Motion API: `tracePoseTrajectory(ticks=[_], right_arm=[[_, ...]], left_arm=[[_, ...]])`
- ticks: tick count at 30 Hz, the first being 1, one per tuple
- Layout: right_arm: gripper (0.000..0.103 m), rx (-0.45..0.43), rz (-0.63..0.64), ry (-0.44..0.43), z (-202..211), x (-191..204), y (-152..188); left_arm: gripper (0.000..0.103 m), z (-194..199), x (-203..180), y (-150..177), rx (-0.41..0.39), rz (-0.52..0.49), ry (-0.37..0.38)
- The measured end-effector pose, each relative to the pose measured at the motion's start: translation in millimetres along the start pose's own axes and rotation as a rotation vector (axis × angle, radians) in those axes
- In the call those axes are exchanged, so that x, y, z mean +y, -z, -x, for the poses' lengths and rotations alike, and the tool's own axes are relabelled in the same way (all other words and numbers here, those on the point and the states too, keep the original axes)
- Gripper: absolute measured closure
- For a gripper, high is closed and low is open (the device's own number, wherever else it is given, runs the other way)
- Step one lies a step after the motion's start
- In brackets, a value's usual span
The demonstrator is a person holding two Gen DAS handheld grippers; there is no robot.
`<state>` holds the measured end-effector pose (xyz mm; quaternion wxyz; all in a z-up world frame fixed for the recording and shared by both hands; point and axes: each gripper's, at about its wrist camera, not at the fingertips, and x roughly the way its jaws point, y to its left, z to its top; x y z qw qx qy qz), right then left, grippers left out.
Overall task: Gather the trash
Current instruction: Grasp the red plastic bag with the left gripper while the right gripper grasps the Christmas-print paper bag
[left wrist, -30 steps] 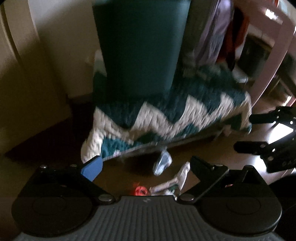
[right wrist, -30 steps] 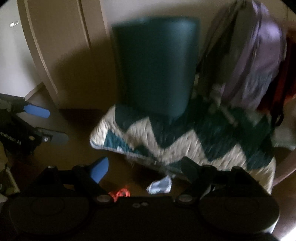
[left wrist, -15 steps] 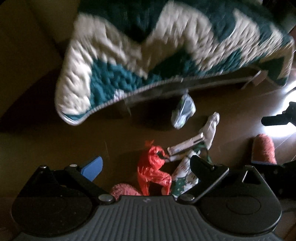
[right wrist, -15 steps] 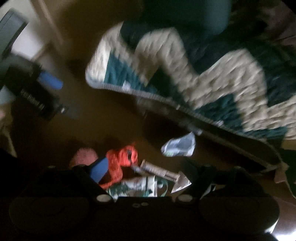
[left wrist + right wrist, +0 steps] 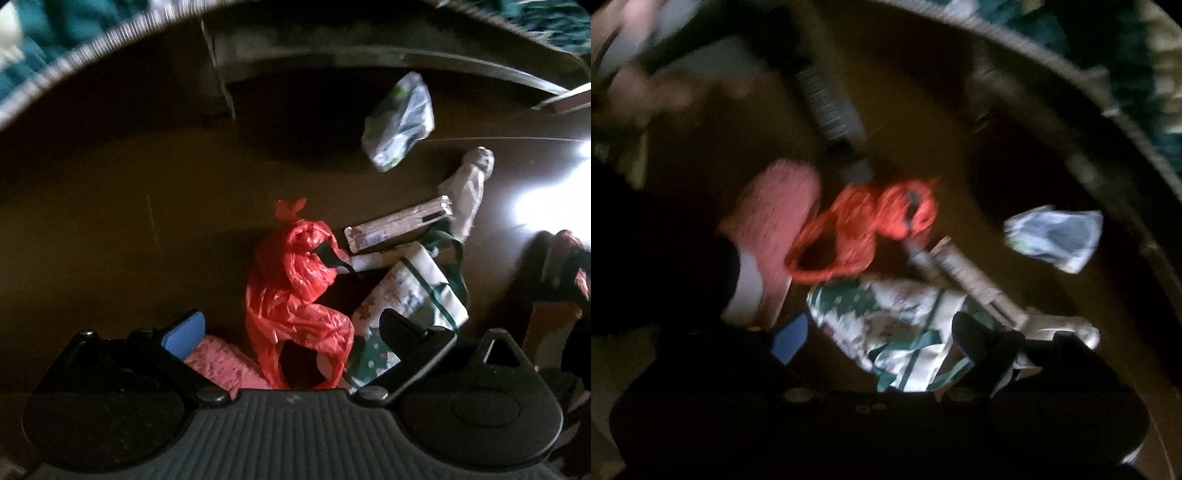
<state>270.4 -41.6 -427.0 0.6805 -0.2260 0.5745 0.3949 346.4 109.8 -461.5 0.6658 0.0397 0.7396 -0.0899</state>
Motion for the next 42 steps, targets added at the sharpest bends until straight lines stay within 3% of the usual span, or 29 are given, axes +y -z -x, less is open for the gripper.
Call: tracePoseTrajectory(ticks=[6, 12, 19, 23, 25, 27, 30, 33, 42], right_arm=[[0.017, 0.098, 0.139, -0.018, -58, 14, 7], [0.018, 0.108, 0.27, -0.022, -94, 35, 5], [0.023, 0.129, 0.359, 0.003, -126, 47, 5], [0.049, 0.165, 0.374, 0.058, -141, 48, 5], [0.058, 0.185, 0.378, 0.081, -146, 49, 3], [0.076, 0.187, 0.37, 0.084, -145, 49, 1], [0.09, 0.179, 0.335, 0.088, -139, 47, -1], [0.097, 0.166, 0.261, 0.082, -126, 41, -3], [0.101, 0.081, -0.011, 0.1, -54, 15, -9]], left_arm=[[0.002, -59, 8, -11, 0.074, 0.044, -0.006], [0.002, -102, 17, -12, 0.119, 0.067, -0.029], [0.005, -126, 22, -4, 0.145, 0.079, 0.016], [0.036, -136, 28, -5, 0.183, 0.133, 0.045], [0.043, -136, 28, -5, 0.186, 0.14, 0.05], [0.054, -133, 29, -4, 0.175, 0.149, 0.049], [0.068, -126, 29, -4, 0.164, 0.166, 0.043], [0.077, -114, 26, 3, 0.139, 0.156, 0.014], [0.08, -44, 33, 12, 0.04, 0.191, 0.029]])
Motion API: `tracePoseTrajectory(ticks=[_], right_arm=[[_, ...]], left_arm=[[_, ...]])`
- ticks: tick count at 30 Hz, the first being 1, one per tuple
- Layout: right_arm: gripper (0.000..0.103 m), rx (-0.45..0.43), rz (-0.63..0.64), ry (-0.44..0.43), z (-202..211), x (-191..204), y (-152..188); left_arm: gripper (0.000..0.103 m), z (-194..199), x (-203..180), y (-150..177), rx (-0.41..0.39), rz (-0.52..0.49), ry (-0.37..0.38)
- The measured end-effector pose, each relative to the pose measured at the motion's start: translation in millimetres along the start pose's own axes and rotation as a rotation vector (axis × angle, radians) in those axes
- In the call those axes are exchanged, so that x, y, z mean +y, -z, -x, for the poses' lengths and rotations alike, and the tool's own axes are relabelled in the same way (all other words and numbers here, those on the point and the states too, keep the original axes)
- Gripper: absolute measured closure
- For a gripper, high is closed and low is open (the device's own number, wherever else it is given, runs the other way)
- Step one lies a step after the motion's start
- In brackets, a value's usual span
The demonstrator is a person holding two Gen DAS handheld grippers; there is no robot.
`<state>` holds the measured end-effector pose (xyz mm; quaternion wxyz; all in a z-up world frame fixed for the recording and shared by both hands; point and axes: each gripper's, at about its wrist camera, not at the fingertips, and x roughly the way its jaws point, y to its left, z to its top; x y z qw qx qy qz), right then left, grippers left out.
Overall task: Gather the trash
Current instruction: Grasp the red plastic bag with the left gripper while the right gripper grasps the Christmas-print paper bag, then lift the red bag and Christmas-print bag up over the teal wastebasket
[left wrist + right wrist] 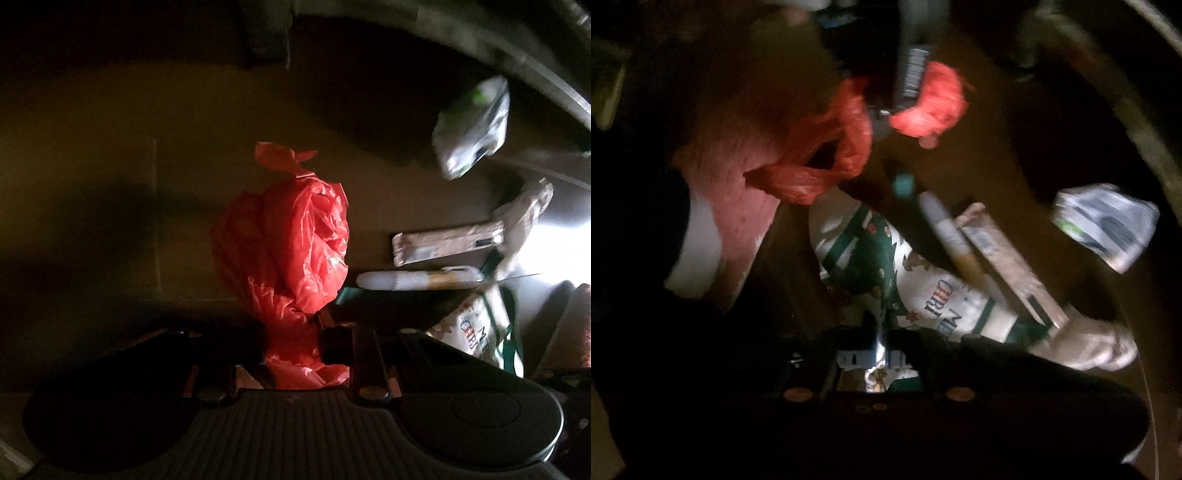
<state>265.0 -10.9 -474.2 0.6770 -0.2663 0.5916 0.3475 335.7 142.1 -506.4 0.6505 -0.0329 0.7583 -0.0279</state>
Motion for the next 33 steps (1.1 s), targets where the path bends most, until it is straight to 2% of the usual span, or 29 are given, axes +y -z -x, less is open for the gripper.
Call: tracePoseTrajectory(ticks=[5, 9, 12, 16, 24, 29, 33], right_arm=[[0.101, -0.068, -0.131, 0.005, 59, -7, 3], [0.101, -0.139, -0.212, 0.026, 109, -11, 6], [0.101, -0.212, -0.261, 0.051, 149, -15, 11], [0.101, -0.314, -0.336, 0.045, 205, -19, 23], [0.101, -0.511, -0.425, 0.03, 321, -18, 50], [0.101, -0.619, -0.465, 0.048, 385, -16, 65], [0.101, -0.711, -0.481, 0.063, 428, -15, 73]], left_arm=[[0.08, 57, 14, -1, -0.069, 0.004, -0.026], [0.08, 107, 7, 9, -0.142, -0.002, -0.029], [0.08, 141, -6, 20, -0.219, -0.031, -0.072], [0.08, 194, -11, 29, -0.309, -0.016, -0.094], [0.08, 317, -18, 62, -0.487, 0.007, -0.074], [0.08, 381, -41, 91, -0.582, -0.014, -0.082], [0.079, 412, -68, 107, -0.627, -0.03, -0.116]])
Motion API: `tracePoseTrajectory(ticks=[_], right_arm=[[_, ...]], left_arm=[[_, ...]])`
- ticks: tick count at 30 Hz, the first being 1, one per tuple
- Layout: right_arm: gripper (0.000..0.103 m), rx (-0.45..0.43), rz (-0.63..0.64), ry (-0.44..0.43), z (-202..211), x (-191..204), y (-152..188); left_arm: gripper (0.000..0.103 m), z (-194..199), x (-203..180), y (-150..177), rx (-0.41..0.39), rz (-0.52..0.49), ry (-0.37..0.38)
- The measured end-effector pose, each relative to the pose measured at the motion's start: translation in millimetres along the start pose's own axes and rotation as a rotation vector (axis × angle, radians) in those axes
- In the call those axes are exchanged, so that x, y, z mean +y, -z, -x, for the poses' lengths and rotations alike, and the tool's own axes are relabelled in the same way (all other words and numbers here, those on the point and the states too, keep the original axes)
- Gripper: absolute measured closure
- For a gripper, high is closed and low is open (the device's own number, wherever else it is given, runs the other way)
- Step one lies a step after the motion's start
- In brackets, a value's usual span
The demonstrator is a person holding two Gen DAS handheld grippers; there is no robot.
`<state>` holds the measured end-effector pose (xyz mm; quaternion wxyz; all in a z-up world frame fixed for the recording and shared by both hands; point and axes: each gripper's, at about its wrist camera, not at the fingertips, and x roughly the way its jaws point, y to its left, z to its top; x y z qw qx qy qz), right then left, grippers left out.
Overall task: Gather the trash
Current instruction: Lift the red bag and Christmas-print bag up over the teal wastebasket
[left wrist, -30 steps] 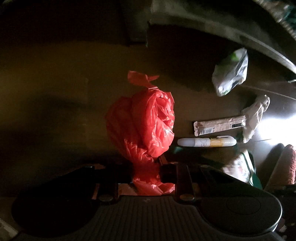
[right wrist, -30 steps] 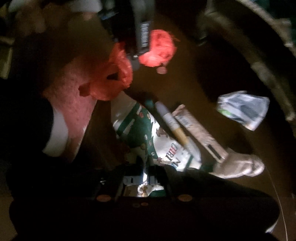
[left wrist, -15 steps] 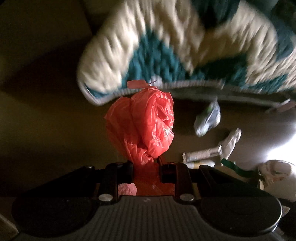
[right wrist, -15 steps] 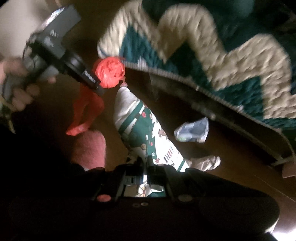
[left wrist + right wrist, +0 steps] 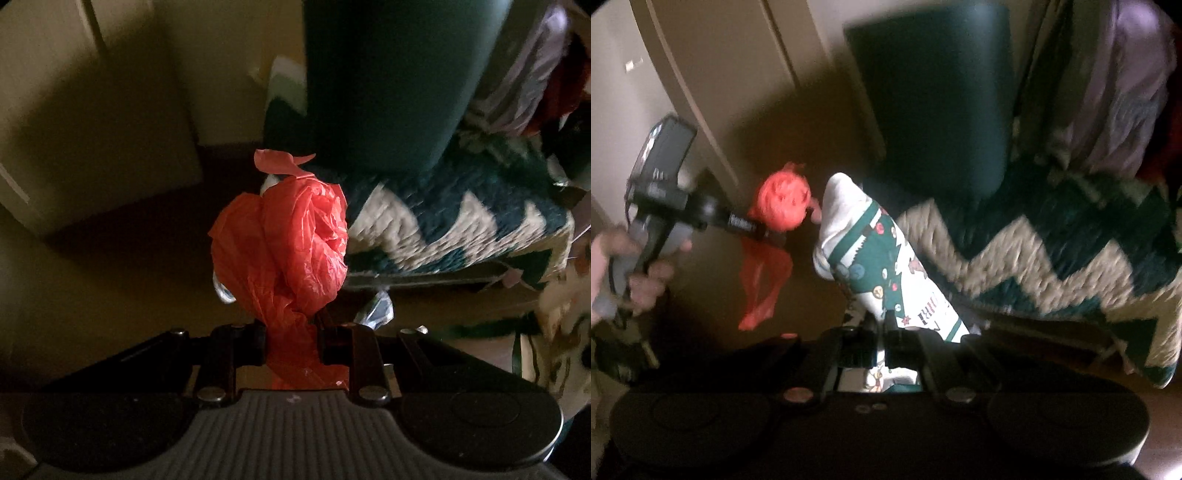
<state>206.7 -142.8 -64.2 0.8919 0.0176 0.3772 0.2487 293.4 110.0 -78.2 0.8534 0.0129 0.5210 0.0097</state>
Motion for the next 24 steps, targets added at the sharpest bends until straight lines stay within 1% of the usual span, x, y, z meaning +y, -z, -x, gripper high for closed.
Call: tracePoseTrajectory(ticks=[3, 6, 8, 10, 14, 20, 24], right_arm=[[0.101, -0.06, 0.001, 0.007, 23, 2, -18], [0.101, -0.119, 0.006, 0.013, 44, 3, -40], [0.101, -0.149, 0.021, 0.005, 52, 3, -54], [0.101, -0.181, 0.017, 0.011, 57, 1, -70], [0.101, -0.241, -0.013, 0.001, 70, -5, -108], [0.101, -0.328, 0.012, 0.012, 84, -3, -168], [0.101, -0.39, 0.024, 0.025, 87, -1, -208]], left_arm=[[0.079, 30, -16, -9, -0.039, -0.014, 0.014], [0.079, 61, -24, -21, -0.087, -0.026, 0.034], [0.079, 84, -30, -31, -0.134, -0.038, 0.039], [0.079, 103, -38, -41, -0.185, -0.056, 0.023], [0.079, 136, -43, -65, -0.242, -0.05, 0.038], [0.079, 166, -52, -114, -0.313, -0.04, 0.063], [0.079, 180, -58, -149, -0.37, -0.037, 0.057]])
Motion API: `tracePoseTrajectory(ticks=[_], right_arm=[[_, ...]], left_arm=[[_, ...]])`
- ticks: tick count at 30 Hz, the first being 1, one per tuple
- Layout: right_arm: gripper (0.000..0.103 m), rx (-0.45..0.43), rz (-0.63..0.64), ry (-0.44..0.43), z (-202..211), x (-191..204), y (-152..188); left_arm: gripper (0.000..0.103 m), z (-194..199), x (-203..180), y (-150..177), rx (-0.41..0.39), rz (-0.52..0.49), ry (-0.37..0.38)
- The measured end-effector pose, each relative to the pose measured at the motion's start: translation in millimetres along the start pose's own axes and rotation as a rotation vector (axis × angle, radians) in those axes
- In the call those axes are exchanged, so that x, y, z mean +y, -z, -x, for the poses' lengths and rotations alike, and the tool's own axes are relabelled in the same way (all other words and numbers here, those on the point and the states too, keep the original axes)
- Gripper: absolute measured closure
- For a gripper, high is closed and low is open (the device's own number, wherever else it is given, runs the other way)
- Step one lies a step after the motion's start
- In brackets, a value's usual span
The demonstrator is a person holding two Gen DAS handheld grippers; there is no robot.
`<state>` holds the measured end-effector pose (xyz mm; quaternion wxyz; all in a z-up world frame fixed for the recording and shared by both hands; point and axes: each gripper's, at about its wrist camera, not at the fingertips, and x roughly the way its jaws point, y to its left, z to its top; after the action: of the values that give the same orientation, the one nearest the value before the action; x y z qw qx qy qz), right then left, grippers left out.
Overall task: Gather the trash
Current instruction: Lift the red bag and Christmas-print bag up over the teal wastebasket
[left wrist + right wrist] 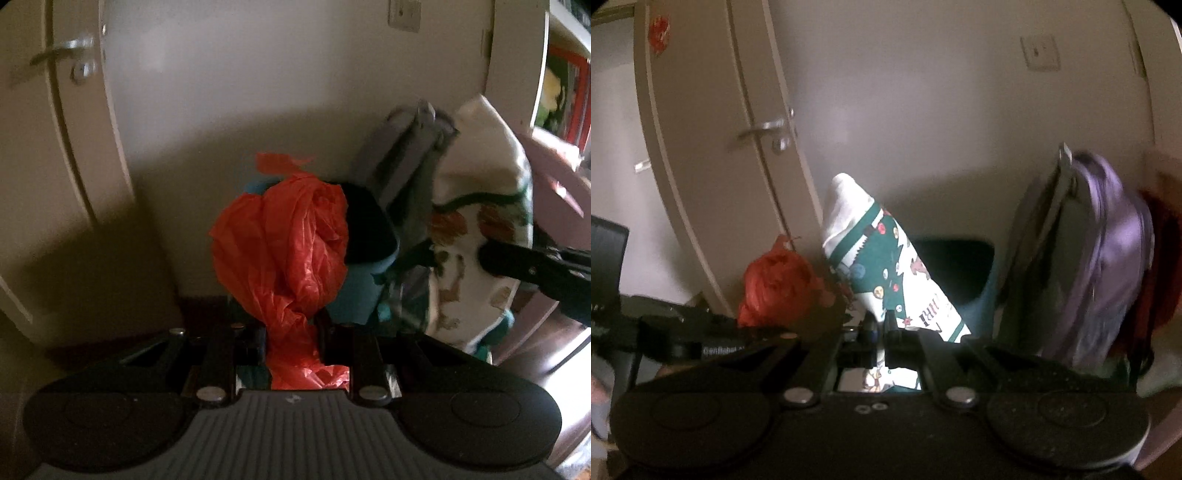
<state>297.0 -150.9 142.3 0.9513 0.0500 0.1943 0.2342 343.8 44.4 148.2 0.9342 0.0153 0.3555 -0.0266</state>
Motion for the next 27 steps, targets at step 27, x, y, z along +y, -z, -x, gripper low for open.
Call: tracePoseTrajectory(ticks=[27], right_arm=[[0.101, 0.031, -0.068, 0.062, -185, -66, -38]], left_arm=[[0.079, -196, 2, -97, 0.016, 0.062, -0.093]])
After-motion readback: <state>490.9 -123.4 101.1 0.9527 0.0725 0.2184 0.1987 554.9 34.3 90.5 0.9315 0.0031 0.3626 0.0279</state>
